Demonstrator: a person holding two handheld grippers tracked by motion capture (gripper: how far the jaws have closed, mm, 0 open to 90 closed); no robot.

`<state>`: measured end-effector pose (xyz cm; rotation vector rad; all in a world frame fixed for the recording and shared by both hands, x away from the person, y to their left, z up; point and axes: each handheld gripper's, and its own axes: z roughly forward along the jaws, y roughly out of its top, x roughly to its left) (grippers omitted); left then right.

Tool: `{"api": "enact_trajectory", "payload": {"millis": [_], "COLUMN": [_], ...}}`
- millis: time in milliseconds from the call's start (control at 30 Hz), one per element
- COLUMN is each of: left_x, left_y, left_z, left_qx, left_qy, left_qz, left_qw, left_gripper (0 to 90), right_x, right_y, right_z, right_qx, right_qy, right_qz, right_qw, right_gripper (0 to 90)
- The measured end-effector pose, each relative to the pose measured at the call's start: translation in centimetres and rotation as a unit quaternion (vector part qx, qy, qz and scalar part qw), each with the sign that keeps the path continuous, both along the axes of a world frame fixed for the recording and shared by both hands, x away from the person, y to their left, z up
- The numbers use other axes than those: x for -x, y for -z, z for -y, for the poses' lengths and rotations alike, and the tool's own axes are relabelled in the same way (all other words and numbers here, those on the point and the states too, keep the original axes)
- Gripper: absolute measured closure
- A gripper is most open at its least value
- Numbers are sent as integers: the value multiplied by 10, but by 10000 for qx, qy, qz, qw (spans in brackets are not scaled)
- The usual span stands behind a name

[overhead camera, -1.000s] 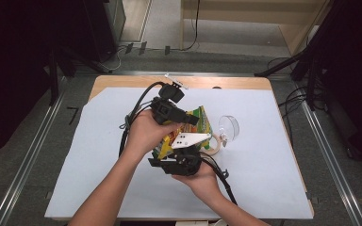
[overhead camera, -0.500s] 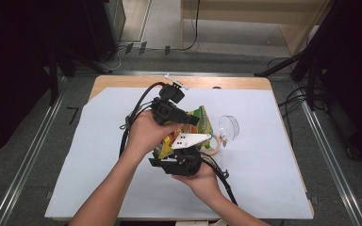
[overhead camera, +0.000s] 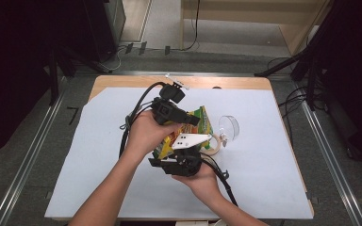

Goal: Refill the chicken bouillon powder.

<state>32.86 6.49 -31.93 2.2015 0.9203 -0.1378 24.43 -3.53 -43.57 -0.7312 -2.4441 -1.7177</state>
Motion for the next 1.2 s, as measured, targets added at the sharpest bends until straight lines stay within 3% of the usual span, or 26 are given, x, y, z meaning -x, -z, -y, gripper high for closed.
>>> {"api": "enact_trajectory", "payload": {"millis": [667, 1200], "left_x": [0, -3], "left_y": [0, 1], "left_z": [0, -2], "left_qx": [56, 45], "left_qy": [25, -24], "left_qz": [13, 13], "left_qw": [10000, 10000], "left_gripper": [801, 803], "right_x": [-1, -4], "right_y": [1, 0], "right_z": [1, 0], "right_qx": [43, 66], "right_qy": [14, -29], "right_qz": [87, 25], "right_qw": [10000, 10000], "right_gripper": [723, 723]}}
